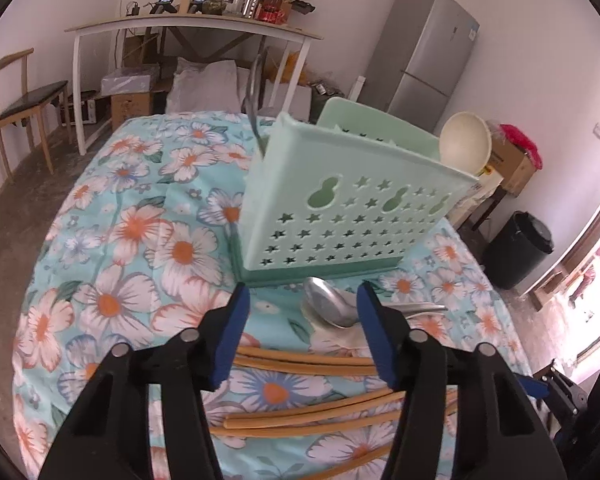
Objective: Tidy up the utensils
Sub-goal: 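Grasp the silver metal spoon with the left tool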
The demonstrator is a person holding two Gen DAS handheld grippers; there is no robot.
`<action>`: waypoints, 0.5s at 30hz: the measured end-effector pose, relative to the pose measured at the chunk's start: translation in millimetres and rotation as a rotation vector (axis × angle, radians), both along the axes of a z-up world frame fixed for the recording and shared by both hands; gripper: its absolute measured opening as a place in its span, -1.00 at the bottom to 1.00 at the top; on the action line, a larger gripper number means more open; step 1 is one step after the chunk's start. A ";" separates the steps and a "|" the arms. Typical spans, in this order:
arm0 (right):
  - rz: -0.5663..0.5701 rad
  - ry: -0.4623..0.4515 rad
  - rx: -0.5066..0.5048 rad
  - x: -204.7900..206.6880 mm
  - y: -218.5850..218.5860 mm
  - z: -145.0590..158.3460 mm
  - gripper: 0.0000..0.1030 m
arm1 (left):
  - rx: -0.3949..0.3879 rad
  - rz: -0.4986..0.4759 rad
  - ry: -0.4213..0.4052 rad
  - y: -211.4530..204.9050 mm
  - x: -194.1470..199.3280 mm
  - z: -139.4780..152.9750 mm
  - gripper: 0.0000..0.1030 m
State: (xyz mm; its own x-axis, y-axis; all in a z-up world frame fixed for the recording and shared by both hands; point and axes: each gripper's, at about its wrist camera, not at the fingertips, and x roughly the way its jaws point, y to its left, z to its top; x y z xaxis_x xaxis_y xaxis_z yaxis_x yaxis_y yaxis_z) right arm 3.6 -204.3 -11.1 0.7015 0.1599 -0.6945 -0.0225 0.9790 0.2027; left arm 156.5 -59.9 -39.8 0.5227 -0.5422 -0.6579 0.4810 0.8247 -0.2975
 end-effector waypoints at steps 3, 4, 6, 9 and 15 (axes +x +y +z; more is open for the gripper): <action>-0.022 -0.019 0.071 3.2 -10.3 5.9 0.44 | -0.021 -0.020 0.024 -2.7 0.3 -2.6 -0.16; -0.032 -0.014 0.105 5.9 -15.0 5.3 0.39 | -0.026 -0.029 0.031 -3.9 0.1 -3.8 -0.22; -0.044 -0.003 0.141 11.0 -20.5 2.6 0.30 | -0.026 -0.043 0.048 -7.0 0.4 -7.2 -0.32; -0.051 0.014 0.180 16.1 -24.9 -1.6 0.28 | -0.016 -0.061 0.085 -12.6 3.6 -14.6 -0.46; -0.045 0.041 0.187 19.0 -23.4 -7.0 0.28 | 0.008 -0.081 0.180 -20.5 9.0 -32.2 -0.54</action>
